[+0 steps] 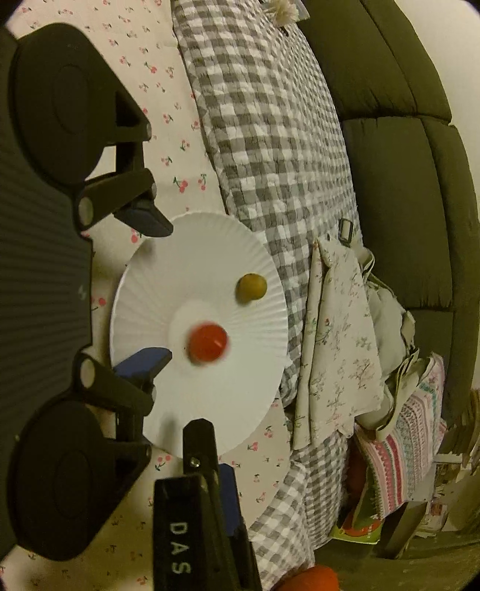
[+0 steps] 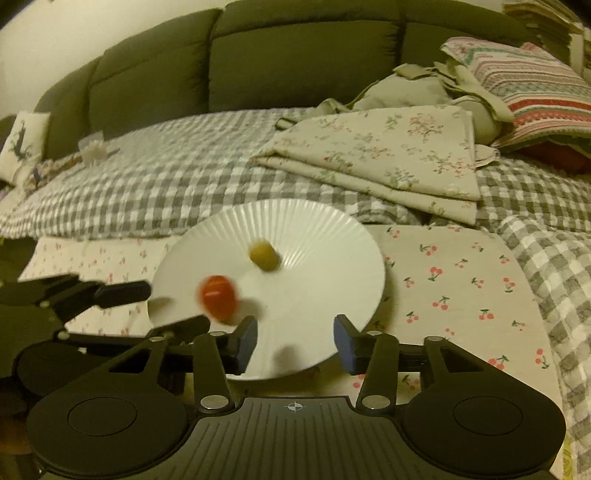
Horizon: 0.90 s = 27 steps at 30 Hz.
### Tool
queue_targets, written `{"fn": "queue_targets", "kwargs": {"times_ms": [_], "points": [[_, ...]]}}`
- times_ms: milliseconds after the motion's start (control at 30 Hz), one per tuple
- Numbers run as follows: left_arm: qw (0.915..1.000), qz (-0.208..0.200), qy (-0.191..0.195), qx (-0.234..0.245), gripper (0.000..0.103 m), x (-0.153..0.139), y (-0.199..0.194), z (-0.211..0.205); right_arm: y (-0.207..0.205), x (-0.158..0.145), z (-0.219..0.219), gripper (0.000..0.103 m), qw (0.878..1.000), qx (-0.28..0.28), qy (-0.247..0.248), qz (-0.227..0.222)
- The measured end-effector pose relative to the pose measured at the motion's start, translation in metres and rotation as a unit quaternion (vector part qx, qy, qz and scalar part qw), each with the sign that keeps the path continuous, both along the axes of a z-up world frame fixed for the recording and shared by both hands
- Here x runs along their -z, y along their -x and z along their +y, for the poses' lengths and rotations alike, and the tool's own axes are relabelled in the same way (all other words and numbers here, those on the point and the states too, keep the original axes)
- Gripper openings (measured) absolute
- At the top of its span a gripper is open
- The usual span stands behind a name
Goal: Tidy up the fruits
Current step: 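Carry both fruits to the white plate and release them there, then move the left tool back to a yellow fruit and grasp it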
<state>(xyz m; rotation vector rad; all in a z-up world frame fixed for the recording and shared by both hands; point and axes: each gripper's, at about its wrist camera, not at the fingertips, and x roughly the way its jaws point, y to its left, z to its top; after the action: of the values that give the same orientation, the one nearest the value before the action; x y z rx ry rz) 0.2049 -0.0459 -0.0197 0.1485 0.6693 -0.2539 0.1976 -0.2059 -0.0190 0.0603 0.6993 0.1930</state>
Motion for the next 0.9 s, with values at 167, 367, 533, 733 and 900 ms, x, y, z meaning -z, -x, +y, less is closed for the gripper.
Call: {"fn": "queue_targets", "kwargs": {"times_ms": [167, 367, 533, 733, 900], "points": [[0.9999, 0.002, -0.001, -0.014, 0.072, -0.014, 0.014, 0.009, 0.009, -0.015, -0.001, 0.048, 1.000, -0.001, -0.021, -0.009], [0.9987, 0.012, -0.003, -0.049, 0.075, -0.028, 0.036, 0.025, 0.030, -0.038, -0.006, 0.054, 0.998, 0.003, -0.061, -0.022], [0.9960, 0.028, 0.003, -0.085, 0.079, -0.035, 0.057, 0.044, 0.053, -0.055, -0.009, 0.067, 0.996, -0.002, -0.091, -0.027], [0.9901, 0.038, 0.030, -0.131, 0.081, -0.043, 0.080, 0.081, 0.084, -0.062, -0.006, 0.081, 0.995, -0.013, -0.094, -0.022], [0.9889, 0.046, 0.038, -0.136, 0.082, -0.039, 0.098, 0.094, 0.107, -0.065, -0.007, 0.081, 0.995, -0.017, -0.093, -0.019]]}}
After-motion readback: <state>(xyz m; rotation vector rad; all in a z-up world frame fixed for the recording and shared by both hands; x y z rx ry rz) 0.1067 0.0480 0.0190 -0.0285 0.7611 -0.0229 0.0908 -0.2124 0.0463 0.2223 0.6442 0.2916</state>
